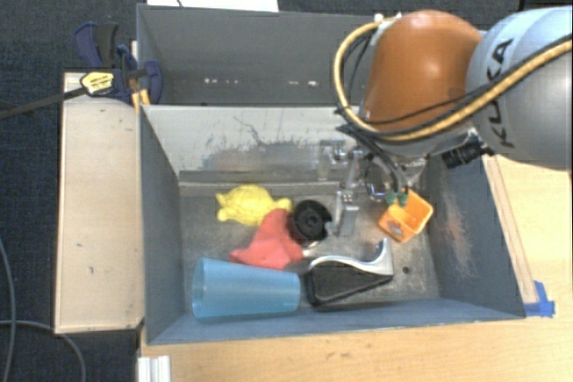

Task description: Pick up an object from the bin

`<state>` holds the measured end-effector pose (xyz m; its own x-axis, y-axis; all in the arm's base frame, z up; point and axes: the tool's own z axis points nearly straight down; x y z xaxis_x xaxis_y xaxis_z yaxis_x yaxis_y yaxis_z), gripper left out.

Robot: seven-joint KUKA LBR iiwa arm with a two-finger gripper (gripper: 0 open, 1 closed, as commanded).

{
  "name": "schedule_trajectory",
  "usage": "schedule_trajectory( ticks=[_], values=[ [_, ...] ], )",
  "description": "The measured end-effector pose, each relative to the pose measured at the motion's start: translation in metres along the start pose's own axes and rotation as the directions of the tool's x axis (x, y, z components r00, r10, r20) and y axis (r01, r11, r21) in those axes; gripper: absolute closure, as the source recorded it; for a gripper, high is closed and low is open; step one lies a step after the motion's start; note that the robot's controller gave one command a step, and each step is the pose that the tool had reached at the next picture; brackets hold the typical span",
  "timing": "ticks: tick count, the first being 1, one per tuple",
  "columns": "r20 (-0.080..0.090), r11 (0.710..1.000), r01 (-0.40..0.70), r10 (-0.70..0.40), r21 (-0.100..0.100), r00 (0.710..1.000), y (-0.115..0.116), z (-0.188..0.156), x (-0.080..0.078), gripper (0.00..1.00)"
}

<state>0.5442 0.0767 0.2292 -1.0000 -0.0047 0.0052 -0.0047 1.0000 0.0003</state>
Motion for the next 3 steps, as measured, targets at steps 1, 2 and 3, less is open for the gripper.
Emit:
schedule_trajectory(
  ticks=[1,2,3],
  values=[
    [0.008,1.0,-0.003,0.003,-0.001,1.0,0.0,-0.005,-0.002,0.0],
    [0.014,0.999,-0.049,0.049,-0.002,0.999,0.0,0.059,-0.014,0.0],
    [0.003,0.999,-0.041,0.041,0.0,0.999,-0.005,0.097,-0.019,0.0]
  ],
)
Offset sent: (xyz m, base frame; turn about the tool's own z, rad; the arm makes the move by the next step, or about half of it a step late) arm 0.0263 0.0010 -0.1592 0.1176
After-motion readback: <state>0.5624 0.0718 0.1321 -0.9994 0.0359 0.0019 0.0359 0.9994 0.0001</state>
